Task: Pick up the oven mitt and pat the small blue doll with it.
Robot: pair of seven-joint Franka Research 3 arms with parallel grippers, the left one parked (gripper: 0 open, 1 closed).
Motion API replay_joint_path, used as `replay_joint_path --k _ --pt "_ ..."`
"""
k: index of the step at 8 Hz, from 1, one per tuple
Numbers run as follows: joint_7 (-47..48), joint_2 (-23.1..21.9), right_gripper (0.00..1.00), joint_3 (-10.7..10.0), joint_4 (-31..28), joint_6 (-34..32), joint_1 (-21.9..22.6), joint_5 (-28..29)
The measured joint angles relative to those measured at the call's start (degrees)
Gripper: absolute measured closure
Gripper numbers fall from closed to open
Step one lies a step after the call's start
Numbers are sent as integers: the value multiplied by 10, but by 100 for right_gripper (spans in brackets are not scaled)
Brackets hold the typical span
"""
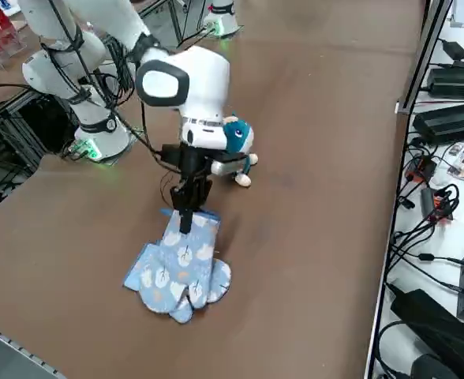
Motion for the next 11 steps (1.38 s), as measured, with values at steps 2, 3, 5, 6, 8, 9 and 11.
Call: replay_joint_path --k 2,3,5,6,8,9,11 --pt "-65 -16 96 27 60 -120 1 111" --pt "-84 -21 96 37 93 -194 3 151" --pt "-91 -32 96 56 132 -307 16 191" --pt "-80 -37 96 62 135 -337 32 223" --pt "-37 -38 96 66 138 -353 70 289" --pt "-12 -35 96 67 145 -352 87 313" --pt "36 -20 96 67 182 -351 104 340"
